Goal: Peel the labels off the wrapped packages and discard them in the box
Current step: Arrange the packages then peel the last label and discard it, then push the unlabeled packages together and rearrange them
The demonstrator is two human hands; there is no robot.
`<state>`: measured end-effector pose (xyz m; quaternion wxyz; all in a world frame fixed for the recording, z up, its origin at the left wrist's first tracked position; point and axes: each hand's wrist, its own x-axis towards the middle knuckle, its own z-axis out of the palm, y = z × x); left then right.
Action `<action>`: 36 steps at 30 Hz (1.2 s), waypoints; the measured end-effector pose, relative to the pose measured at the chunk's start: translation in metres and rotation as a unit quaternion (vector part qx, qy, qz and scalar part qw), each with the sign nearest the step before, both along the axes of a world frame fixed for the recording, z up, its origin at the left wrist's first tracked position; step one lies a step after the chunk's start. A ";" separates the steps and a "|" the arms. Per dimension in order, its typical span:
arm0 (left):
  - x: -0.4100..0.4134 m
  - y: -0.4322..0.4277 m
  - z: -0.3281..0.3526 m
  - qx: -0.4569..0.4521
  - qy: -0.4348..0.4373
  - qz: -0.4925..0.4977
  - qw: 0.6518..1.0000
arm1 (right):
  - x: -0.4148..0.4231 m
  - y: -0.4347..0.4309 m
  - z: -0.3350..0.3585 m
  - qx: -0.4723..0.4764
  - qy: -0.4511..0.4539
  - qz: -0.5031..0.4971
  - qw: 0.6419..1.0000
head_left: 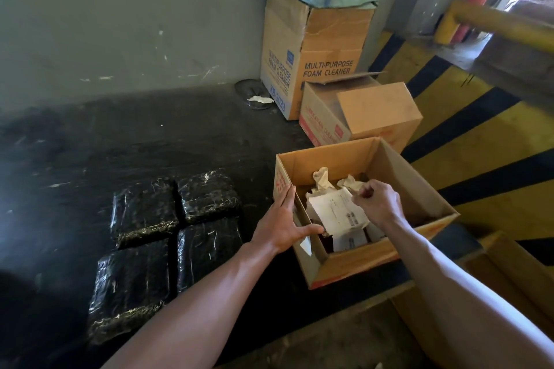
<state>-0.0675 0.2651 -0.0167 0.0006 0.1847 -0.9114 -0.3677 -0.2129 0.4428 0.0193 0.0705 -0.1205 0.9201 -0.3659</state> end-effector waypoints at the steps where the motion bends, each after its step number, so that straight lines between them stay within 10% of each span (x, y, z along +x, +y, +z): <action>1: 0.001 0.001 0.000 0.011 0.003 0.006 1.000 | 0.001 0.000 0.001 -0.001 -0.002 0.000 1.000; 22: 0.165 -0.097 -0.044 0.108 0.001 0.354 0.929 | 0.093 -0.175 -0.018 -0.014 -0.034 0.237 0.971; 36: 0.183 -0.096 -0.087 0.190 -0.071 0.323 0.924 | 0.164 -0.161 -0.137 0.055 -0.178 0.269 0.945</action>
